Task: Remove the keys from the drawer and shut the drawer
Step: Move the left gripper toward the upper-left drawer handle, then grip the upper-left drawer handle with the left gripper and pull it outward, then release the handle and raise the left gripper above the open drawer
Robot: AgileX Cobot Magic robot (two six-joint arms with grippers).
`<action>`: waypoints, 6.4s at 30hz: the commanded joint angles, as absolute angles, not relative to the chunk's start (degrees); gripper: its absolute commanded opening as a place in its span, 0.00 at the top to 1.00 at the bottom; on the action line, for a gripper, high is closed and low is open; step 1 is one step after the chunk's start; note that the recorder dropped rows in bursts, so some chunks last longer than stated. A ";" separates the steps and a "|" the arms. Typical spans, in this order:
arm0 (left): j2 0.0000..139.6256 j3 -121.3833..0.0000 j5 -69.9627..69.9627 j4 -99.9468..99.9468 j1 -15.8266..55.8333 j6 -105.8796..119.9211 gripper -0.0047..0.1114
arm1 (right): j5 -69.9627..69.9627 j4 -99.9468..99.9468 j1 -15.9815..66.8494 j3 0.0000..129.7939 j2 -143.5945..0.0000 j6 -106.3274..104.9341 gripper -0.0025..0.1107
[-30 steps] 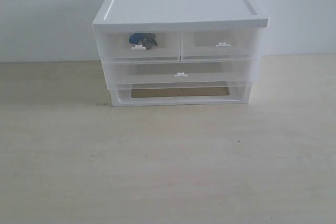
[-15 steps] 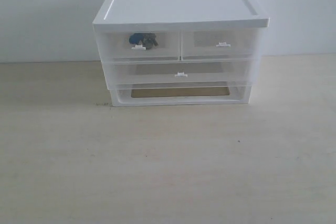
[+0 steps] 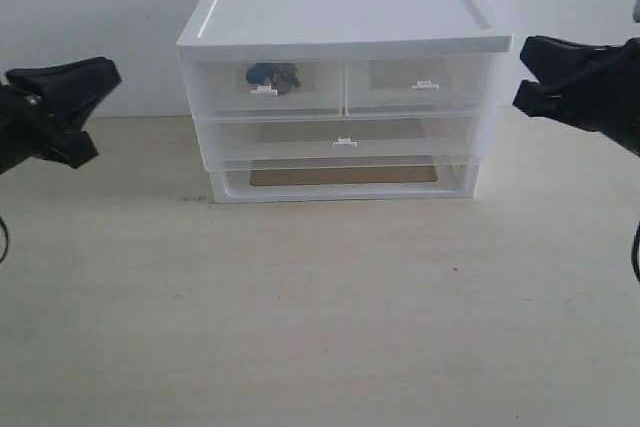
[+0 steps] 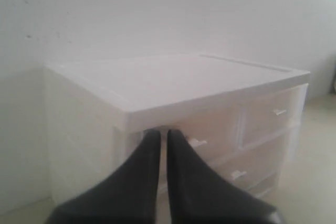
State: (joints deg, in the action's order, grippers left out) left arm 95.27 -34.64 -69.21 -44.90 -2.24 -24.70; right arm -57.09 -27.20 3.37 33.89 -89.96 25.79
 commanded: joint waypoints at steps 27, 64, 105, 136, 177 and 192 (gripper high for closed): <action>109.52 -54.98 -57.85 -48.49 10.74 -11.12 0.92 | -49.86 -29.90 5.34 51.61 -106.96 20.88 0.98; 116.48 -59.09 -55.44 -35.38 15.39 49.52 0.86 | -48.55 -29.23 5.34 51.61 -106.96 20.97 0.98; 102.54 -45.95 -48.89 -35.85 18.97 49.26 0.92 | -48.02 -28.25 5.23 51.61 -106.96 19.78 0.98; 108.68 -50.25 -48.24 -24.03 21.23 59.33 0.70 | -47.00 -28.25 5.23 51.61 -106.96 20.25 0.98; 107.94 -48.54 -46.19 -18.35 26.09 64.69 0.92 | -46.89 -28.04 5.23 51.61 -106.96 19.76 0.98; 95.91 -43.05 -47.01 -16.72 26.67 55.95 0.92 | -46.89 -27.81 5.23 51.61 -106.96 19.77 0.98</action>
